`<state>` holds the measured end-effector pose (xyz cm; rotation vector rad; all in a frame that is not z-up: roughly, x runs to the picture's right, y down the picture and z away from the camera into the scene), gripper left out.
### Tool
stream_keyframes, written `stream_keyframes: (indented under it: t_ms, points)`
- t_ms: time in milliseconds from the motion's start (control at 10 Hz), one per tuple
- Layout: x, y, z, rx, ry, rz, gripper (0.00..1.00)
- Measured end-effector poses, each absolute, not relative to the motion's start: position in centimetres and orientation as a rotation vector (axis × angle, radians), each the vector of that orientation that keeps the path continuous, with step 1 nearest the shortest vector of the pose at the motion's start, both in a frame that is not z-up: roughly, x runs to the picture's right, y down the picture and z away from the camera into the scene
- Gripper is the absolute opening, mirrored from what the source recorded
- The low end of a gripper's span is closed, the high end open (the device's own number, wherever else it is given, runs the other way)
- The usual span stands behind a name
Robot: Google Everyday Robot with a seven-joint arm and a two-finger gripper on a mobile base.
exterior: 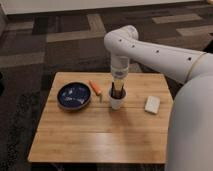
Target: Place the eraser in the ceramic cup
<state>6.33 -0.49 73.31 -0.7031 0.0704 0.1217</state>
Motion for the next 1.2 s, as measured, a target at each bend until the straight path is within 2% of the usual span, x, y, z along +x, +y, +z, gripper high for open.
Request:
stream_keyframes:
  t_ms: [100, 300, 1200]
  points:
    - [6.14, -0.49, 73.42, -0.706, 0.072, 0.118, 0.37]
    - [6.06, -0.47, 73.53, -0.706, 0.075, 0.112, 0.45]
    - [6.09, -0.47, 73.52, -0.707, 0.076, 0.113, 0.45]
